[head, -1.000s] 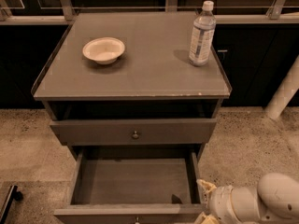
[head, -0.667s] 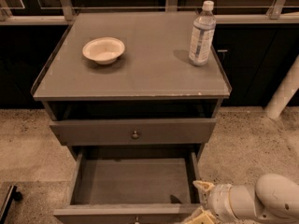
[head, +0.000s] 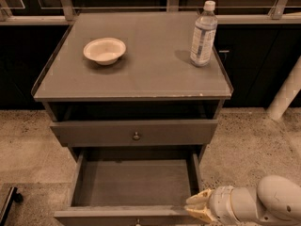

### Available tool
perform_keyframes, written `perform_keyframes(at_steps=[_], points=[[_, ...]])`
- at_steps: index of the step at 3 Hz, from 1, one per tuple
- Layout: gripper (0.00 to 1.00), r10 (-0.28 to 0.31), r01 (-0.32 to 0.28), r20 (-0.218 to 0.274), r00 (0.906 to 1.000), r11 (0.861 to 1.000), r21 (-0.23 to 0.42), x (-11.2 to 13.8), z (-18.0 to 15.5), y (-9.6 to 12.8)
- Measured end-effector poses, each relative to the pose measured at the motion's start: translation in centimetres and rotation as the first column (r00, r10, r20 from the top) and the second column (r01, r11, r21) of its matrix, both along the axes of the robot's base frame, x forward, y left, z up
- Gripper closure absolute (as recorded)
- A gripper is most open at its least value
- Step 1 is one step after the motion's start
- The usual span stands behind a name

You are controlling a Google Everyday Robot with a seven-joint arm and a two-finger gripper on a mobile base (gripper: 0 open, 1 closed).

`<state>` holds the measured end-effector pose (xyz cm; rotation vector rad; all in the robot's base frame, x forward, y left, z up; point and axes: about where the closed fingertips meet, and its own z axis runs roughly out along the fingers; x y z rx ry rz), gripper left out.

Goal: Close bottom drawer

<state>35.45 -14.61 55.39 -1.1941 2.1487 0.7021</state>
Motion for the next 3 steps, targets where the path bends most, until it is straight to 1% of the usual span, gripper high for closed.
perform_keyframes(at_steps=[1,2,3], points=[[0.88,0.0,0.0,0.0,1.0,1.0,0.0,0.0,0.0,0.0],[1.0,0.0,0.0,0.0,1.0,1.0,0.0,0.0,0.0,0.0],[1.0,-0.002,0.002,0.0,1.0,1.0,0.003,-0.03,-0.14,-0.02]])
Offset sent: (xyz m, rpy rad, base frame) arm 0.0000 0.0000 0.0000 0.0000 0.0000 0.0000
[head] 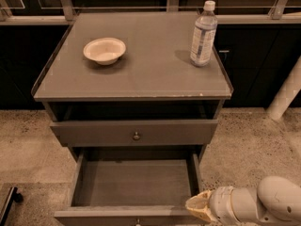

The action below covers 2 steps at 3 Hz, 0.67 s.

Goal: Close bottom drawer

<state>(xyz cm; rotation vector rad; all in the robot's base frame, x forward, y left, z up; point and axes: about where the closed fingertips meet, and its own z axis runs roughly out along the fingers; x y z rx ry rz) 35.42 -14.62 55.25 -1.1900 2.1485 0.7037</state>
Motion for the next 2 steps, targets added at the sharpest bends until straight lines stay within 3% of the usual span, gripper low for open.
perform_keyframes(at_steps=[1,2], points=[[1.0,-0.075,0.075,-0.005,0.9971,0.997,0.017,-0.2,-2.4,-1.5],[1.0,-0.134,0.136,-0.041,0.9901,0.99,0.046,-0.4,-5.7,-2.7]])
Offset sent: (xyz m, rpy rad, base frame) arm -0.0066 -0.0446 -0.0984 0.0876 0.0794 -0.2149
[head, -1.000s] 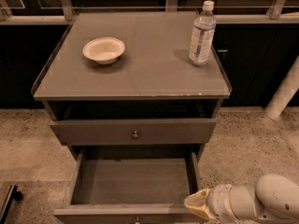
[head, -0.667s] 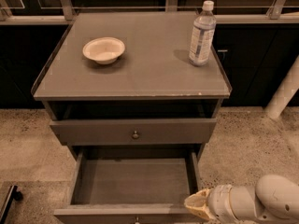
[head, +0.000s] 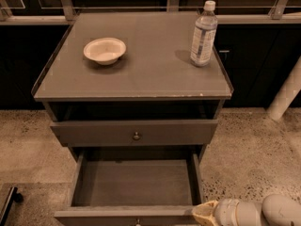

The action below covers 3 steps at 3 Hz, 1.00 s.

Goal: Close bottom drawer

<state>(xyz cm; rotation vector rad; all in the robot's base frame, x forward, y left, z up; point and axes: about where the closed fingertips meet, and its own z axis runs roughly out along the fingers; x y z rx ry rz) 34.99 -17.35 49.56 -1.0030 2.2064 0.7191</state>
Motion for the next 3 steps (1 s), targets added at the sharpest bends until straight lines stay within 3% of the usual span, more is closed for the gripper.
perform_keyframes(at_steps=[2,3], points=[[1.0,-0.042,0.048,-0.089,0.9951,0.997,0.061,0.2,-6.3,-0.6],[1.0,-0.048,0.056,-0.111,0.9926,0.996,0.073,-0.1,-7.5,-0.4]])
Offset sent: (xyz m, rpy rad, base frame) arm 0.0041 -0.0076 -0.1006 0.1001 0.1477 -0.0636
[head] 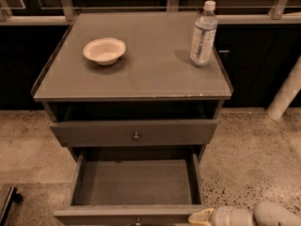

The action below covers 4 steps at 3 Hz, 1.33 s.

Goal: Close bottom drawer

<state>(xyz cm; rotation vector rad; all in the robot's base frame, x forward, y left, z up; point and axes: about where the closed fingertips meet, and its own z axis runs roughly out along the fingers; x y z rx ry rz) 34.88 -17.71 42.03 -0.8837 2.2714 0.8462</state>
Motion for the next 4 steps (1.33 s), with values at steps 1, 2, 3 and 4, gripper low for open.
perform_keyframes(at_steps=[1,2,3,4], points=[[1.0,-0.027,0.027,-0.026,0.9993,1.0,0.005,-0.1,-2.5,0.3],[1.0,-0.027,0.027,-0.026,0.9993,1.0,0.005,-0.2,-2.5,0.3],[1.0,-0.03,0.03,-0.008,0.9995,0.999,-0.012,0.9,-3.2,0.3],[1.0,-0.039,0.041,0.042,0.9984,0.998,-0.053,3.6,-3.7,-0.2]])
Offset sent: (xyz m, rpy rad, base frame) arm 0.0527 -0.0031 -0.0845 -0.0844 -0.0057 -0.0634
